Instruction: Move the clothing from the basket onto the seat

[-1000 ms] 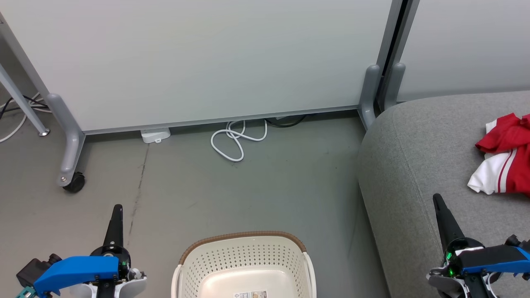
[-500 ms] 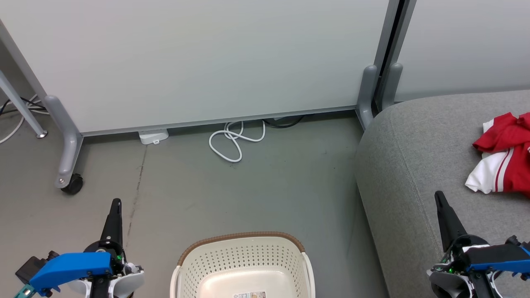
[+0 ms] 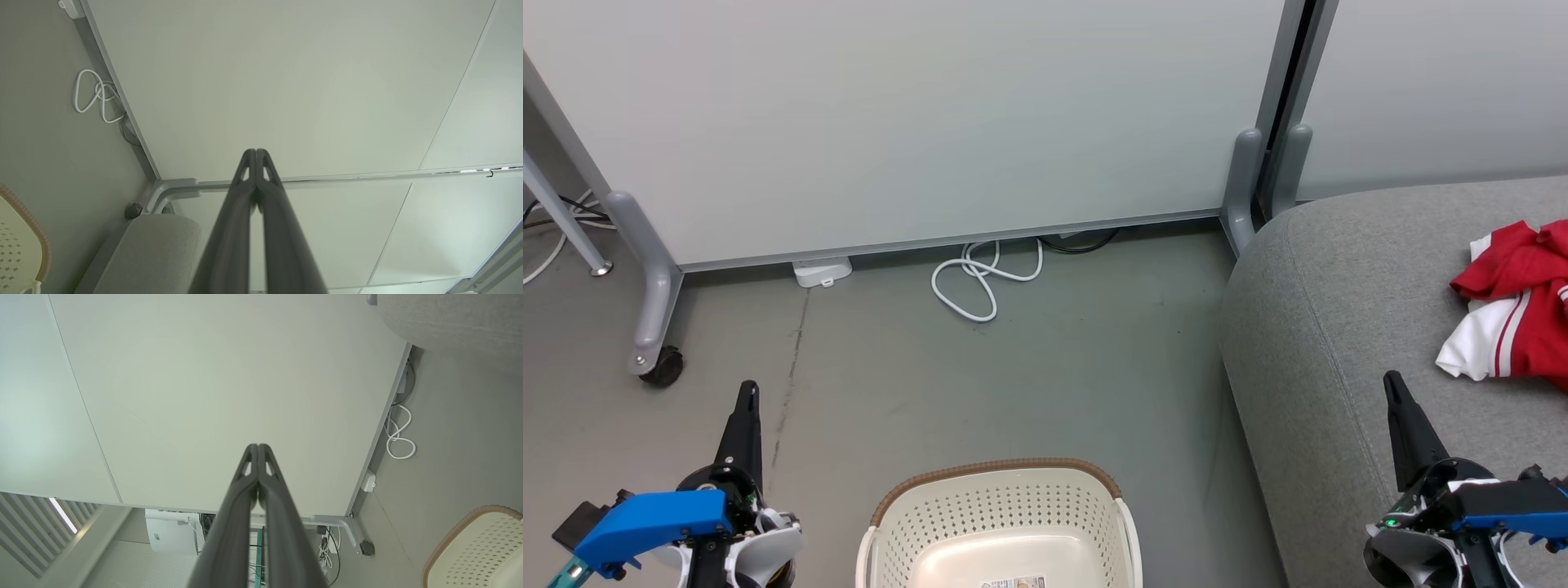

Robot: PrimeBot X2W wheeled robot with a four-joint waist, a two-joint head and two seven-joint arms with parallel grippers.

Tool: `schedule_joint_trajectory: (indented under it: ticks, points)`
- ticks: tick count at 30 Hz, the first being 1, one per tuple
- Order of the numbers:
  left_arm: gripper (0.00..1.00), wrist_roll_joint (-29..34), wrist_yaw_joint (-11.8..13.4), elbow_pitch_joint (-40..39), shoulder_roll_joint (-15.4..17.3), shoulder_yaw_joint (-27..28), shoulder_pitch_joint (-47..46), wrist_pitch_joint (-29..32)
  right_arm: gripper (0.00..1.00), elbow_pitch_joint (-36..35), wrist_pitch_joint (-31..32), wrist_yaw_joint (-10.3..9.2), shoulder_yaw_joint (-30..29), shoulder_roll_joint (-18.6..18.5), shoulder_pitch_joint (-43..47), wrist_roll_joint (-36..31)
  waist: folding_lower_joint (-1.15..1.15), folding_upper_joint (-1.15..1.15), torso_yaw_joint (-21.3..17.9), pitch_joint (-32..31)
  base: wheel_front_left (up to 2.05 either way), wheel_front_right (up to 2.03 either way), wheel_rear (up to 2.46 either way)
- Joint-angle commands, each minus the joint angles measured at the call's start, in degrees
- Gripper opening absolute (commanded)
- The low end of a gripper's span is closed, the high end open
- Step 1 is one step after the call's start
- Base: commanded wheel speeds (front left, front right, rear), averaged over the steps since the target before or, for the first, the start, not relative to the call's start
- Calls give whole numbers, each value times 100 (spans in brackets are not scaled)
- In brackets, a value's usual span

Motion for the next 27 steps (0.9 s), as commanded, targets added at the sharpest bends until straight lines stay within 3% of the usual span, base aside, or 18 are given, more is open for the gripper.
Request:
schedule_joint_trajectory:
  ticks: [1,27]
  points:
    - [0,-69,-60,-33,-5,19,-72,26,0,18,25,2,-18,3,-72,87,0,0,-2,-1,0,0,0]
    - [0,-168,-64,-37,-6,31,-81,61,0,23,37,2,-22,4,-76,192,0,0,-11,-3,0,0,0]
